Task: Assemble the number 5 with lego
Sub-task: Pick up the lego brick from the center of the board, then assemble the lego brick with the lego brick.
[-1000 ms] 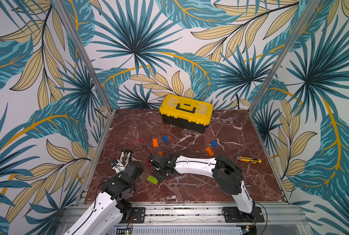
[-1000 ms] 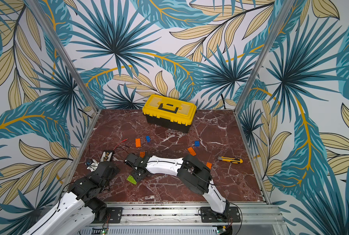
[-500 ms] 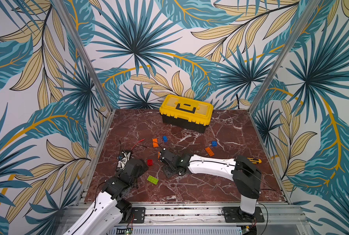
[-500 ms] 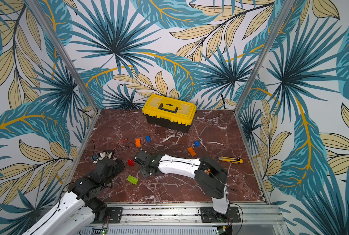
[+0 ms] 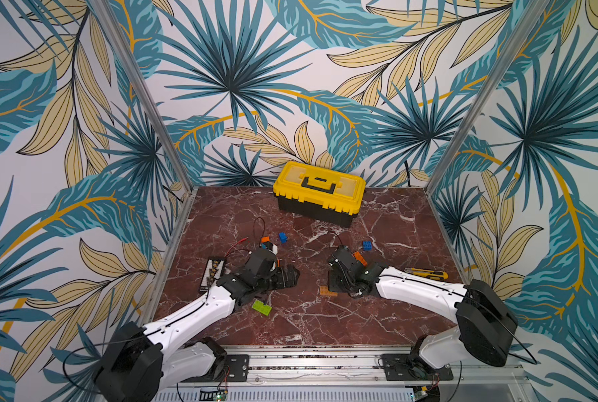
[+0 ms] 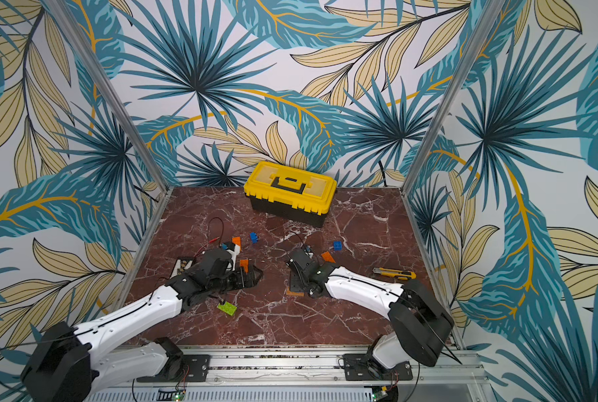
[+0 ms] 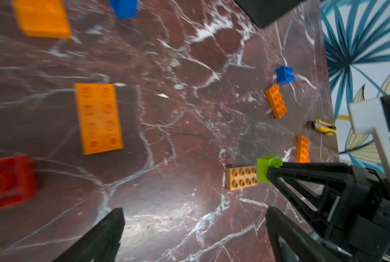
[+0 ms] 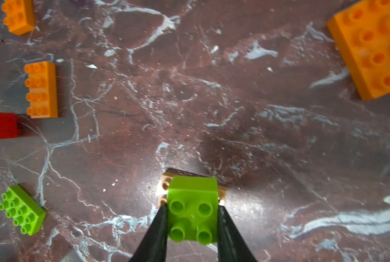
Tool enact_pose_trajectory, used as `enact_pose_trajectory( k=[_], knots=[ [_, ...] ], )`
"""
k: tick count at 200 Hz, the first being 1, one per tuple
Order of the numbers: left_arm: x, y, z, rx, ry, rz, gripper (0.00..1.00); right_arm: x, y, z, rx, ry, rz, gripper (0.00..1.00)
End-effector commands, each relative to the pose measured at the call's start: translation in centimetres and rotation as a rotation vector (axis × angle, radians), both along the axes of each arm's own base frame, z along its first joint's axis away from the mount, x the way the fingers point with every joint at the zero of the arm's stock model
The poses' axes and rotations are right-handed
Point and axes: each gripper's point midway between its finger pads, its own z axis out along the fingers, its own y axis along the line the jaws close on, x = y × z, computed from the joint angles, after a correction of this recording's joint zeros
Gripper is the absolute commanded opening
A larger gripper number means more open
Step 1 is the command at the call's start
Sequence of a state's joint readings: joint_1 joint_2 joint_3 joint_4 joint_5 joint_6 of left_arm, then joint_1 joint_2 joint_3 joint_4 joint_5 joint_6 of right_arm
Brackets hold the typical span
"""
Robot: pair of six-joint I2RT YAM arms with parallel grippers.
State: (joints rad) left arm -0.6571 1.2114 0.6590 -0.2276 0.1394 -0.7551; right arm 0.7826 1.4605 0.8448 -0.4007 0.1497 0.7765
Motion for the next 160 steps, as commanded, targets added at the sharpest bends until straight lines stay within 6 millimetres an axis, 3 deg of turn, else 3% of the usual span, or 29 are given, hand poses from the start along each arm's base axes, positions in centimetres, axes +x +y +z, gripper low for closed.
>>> enact_pose_trajectory(
  k=[1, 32, 55, 102, 160],
  knots=[
    [0.7, -4.0, 1.5, -0.052, -0.053, -0.098, 1.0, -0.9, -1.5, -0.5, 0.032, 0.028, -0.082, 0.27],
    [0.7, -7.3, 0.6, -0.052, -0.034, -0.159, 1.0, -1.5, -1.7, -1.1, 0.046, 0.05, -0.088, 0.27],
    [0.7, -8.4, -0.2, -0.055, -0.005, -0.165, 1.0, -1.3, -1.0, -1.3, 0.053, 0.059, -0.073, 0.27],
    [0.7, -8.4, -0.8, -0.058, 0.005, -0.146, 1.0, -0.7, 0.1, -1.6, 0.032, 0.087, -0.037, 0.27],
    [0.9, -8.0, -1.1, -0.046, 0.007, -0.124, 1.0, -0.8, -0.3, -1.5, -0.033, 0.093, -0.045, 0.27]
  ],
)
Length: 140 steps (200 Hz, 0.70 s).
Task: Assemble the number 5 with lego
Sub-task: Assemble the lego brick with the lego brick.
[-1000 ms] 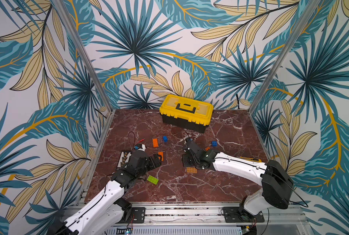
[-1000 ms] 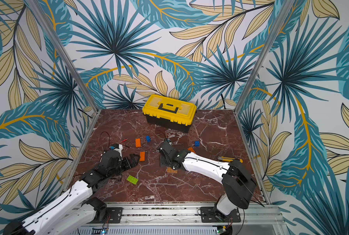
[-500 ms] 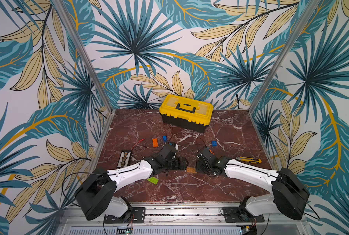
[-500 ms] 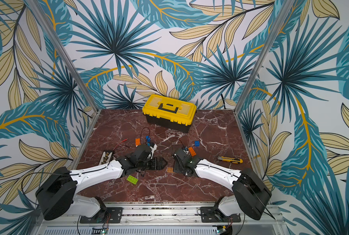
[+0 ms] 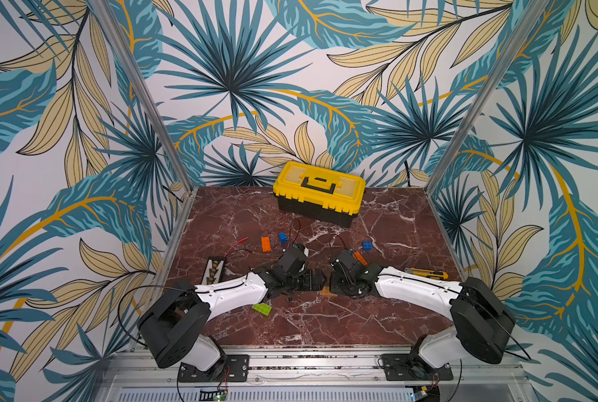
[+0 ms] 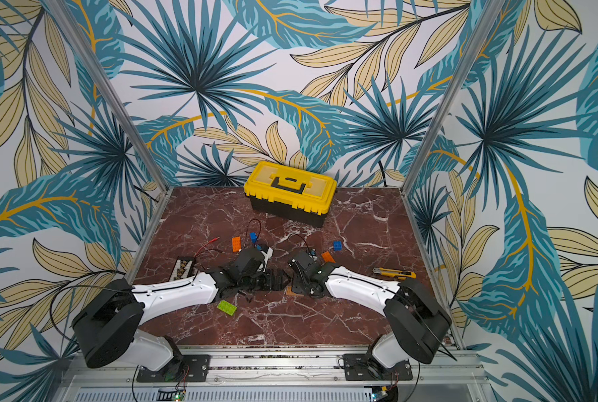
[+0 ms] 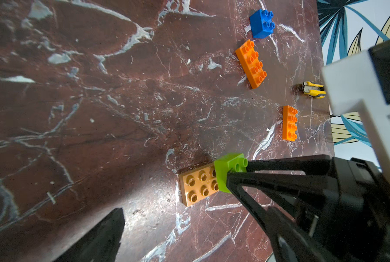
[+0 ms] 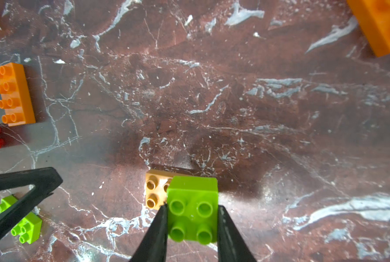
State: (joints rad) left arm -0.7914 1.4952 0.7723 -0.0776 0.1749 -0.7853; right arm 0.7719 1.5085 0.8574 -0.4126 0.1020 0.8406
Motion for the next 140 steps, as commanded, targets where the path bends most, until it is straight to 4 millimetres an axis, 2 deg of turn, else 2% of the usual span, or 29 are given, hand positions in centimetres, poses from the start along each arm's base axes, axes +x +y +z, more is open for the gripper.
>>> enact_pose_trajectory(
  k=[1, 140],
  knots=[
    [0.9, -0.6, 1.5, -0.031, -0.04, 0.015, 1.0, -0.4, -0.6, -0.2, -0.056, 0.016, 0.004, 0.27],
    [0.8, -0.3, 1.5, -0.023, -0.039, 0.028, 1.0, -1.0, 0.1, -1.1, -0.063, 0.059, 0.01, 0.26]
  ],
)
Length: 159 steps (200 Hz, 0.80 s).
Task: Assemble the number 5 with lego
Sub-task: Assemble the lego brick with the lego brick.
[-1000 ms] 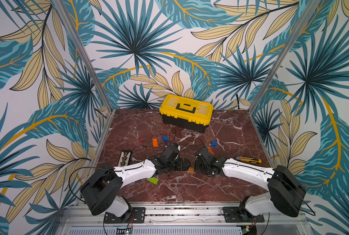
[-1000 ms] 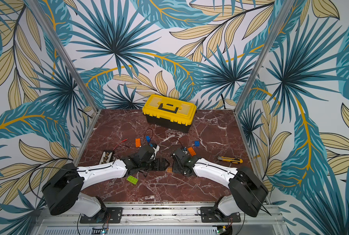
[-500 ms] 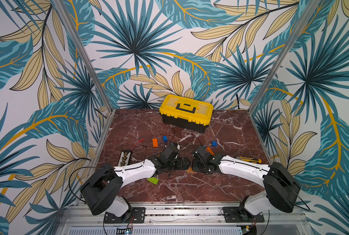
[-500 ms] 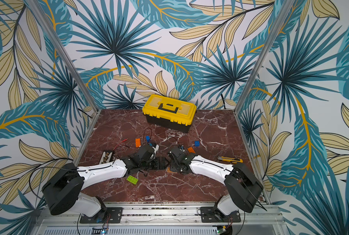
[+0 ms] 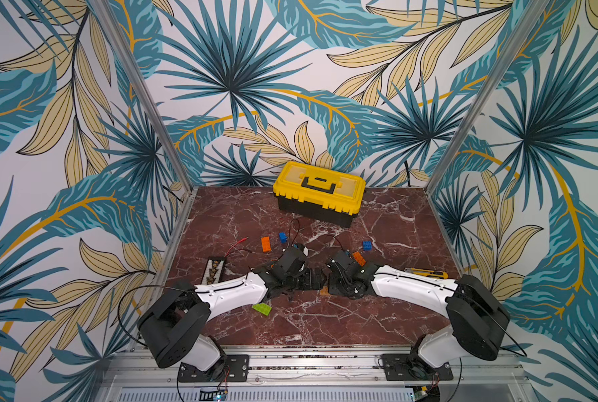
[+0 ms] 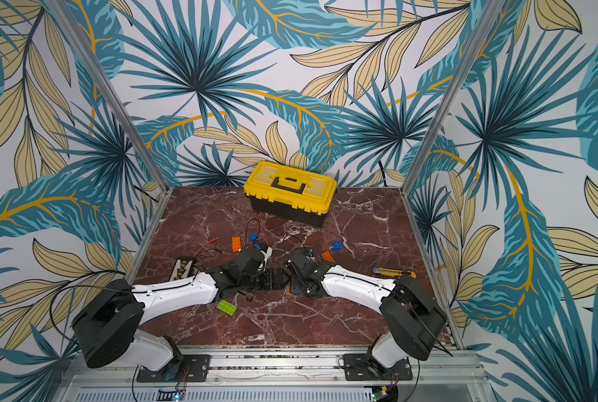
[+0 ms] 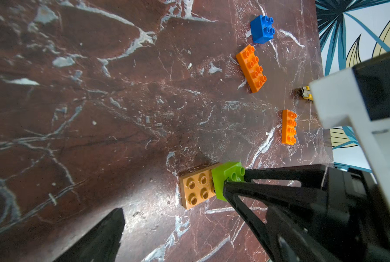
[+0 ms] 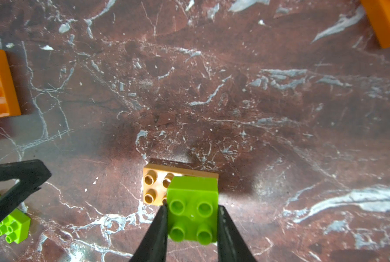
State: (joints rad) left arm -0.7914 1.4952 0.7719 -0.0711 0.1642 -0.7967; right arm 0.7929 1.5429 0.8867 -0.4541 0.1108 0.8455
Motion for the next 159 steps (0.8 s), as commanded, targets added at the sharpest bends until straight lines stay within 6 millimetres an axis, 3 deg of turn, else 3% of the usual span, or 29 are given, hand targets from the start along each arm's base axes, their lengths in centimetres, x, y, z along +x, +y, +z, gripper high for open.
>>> enact_pose_trajectory(
  k=[1, 97, 159],
  knots=[
    [0.6, -0.4, 1.4, -0.019, -0.037, 0.013, 1.0, -0.5, -0.2, -0.6, -0.028, 0.032, -0.003, 0.26],
    [0.7, 0.5, 1.4, -0.001, -0.04, 0.044, 1.0, -1.3, -1.0, -2.8, -0.106, 0.105, 0.016, 0.26],
    [0.7, 0.7, 1.3, 0.006, -0.037, 0.055, 1.0, -2.1, -1.6, -3.2, -0.135, 0.133, 0.044, 0.26]
  ],
)
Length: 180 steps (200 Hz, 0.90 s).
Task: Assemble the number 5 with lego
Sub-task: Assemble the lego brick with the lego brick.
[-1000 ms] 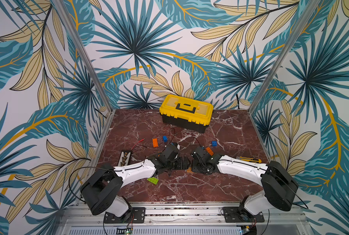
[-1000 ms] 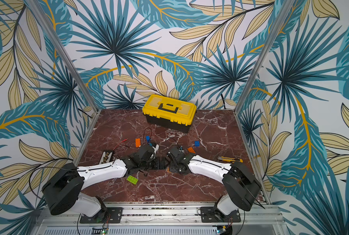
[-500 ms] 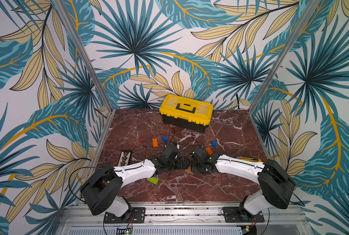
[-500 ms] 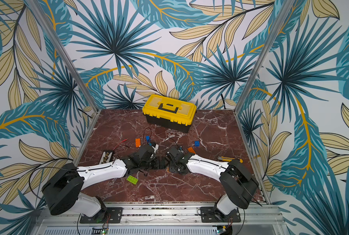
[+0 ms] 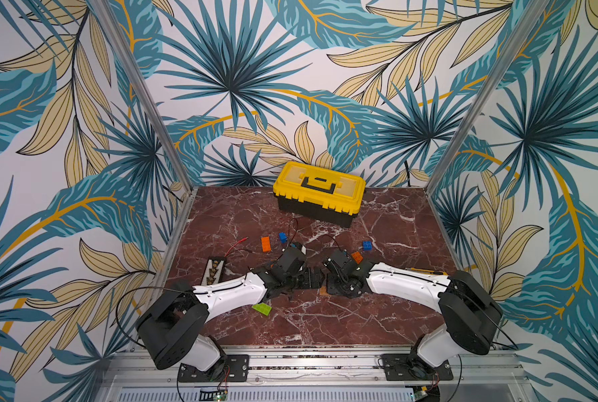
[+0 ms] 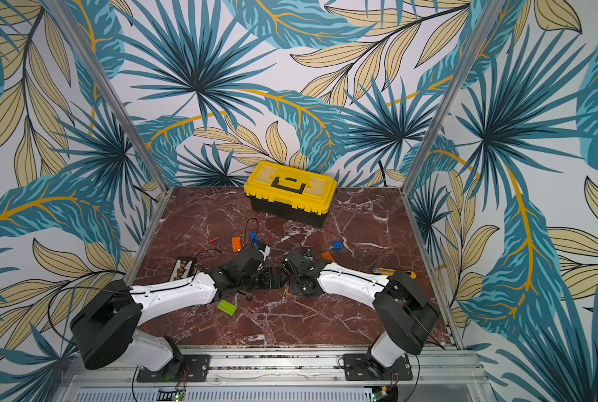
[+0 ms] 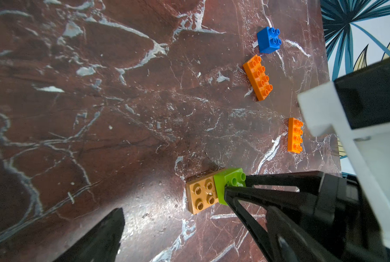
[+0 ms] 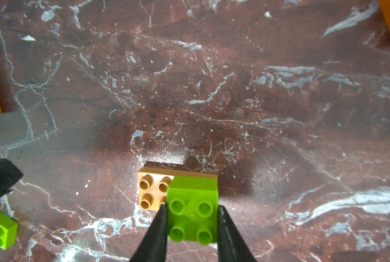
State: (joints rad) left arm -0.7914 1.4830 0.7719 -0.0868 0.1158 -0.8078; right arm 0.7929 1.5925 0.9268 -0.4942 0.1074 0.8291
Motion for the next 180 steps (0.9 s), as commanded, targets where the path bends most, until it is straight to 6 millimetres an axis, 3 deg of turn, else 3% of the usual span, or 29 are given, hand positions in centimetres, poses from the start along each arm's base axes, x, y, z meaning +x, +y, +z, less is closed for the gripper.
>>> enact_pose_trajectory(
  k=[1, 111, 143, 180],
  knots=[
    [0.2, 0.0, 1.2, -0.017, -0.023, 0.014, 1.0, -2.1, -1.7, -2.6, -0.098, 0.101, 0.027, 0.26],
    [0.4, 0.4, 1.1, -0.002, -0.025, 0.039, 1.0, -3.4, -2.1, -4.1, -0.194, 0.149, 0.061, 0.25],
    [0.5, 0.6, 1.0, 0.005, -0.025, 0.044, 1.0, -3.7, -2.0, -5.0, -0.171, 0.166, 0.032, 0.2],
    [0.6, 0.8, 1.1, 0.014, -0.032, 0.055, 1.0, -3.5, -1.9, -4.2, -0.156, 0.146, 0.014, 0.17]
  ],
)
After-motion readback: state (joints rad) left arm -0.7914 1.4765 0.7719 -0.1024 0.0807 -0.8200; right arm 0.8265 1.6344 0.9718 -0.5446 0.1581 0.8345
